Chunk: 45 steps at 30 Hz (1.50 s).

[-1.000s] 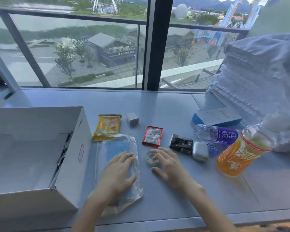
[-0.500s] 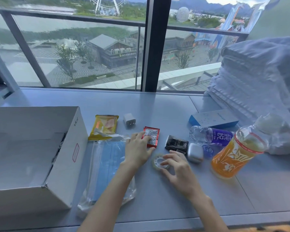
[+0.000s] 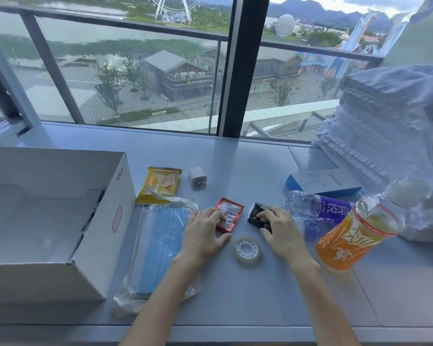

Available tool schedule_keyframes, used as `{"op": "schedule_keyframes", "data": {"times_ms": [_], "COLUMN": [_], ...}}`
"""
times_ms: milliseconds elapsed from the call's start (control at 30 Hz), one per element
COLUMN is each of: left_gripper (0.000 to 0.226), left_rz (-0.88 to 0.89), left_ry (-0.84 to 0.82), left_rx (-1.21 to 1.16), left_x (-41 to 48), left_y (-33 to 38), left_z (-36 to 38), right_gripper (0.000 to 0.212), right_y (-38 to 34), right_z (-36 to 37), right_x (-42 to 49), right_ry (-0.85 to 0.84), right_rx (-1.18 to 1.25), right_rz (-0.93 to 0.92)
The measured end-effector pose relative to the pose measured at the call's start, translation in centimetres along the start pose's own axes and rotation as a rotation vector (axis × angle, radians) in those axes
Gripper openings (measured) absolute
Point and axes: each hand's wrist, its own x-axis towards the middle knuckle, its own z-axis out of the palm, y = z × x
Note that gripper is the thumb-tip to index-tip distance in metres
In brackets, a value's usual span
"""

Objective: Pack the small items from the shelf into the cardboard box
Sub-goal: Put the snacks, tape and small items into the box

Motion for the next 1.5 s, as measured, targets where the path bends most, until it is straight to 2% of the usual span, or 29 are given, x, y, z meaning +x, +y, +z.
{"op": "schedule_keyframes", "data": {"times_ms": [167,267,400,533,633,800,900,1000,1100,1200,1500], "left_gripper": [0.039,0.039,0.033,0.017,0.015,0.035,0.035,0.033,0.041,0.042,0.042], "left_rz": [0.031,0.041,0.046,0.088,0.081,0.034,0.005,-0.063,-0.071,-0.055,-0.052], "left_ry": [0.038,0.057,0.102,0.217,0.186,0.017,0.062,0.139,0.207,0.196,0.05], "left_rx": [-0.009,-0.007,-0.062,-0.171,-0.285,-0.574,-0.627,-0.73,-0.651,-0.544,-0.296], "left_x": [-0.8,-0.9,-0.9,-1.3,-1.3,-1.8,-2.9,-4.3,-5.9,-7.3,-7.5], "left_y": [-0.4,-0.5,-0.2,0.7,1.7,3.0,2.4,1.1,-1.4,-4.5,-15.2], "left_z": [0.5,0.7,0.5,-0.5,-2.5,-8.8,-13.5,-18.2,-22.8,-26.9,-34.5], "right_gripper": [0.04,0.044,0.048,0.055,0.069,0.074,0.076,0.072,0.06,0.052,0.041], "right_y": [1.4,1.8,1.5,0.9,-1.2,-7.2,-11.6,-15.9,-20.1,-24.2,-36.4], "right_z": [-0.4,-0.4,-0.4,-1.4,-3.0,-6.4,-7.7,-8.5,-9.0,-8.7,-4.3], "right_x": [-1.5,-2.6,-3.7,-4.5,-4.7,-3.3,-2.3,-1.2,-0.3,0.9,5.7], "right_ry": [-0.022,0.002,0.056,0.069,0.081,0.135,0.165,0.171,0.102,0.029,-0.284], "right_rx": [-0.124,-0.1,0.076,0.318,0.474,0.489,0.418,0.397,0.518,0.609,0.448], "right_rz": [0.088,0.117,0.14,0.14,-0.016,-0.376,-0.622,-0.771,-0.83,-0.826,-0.757]}}
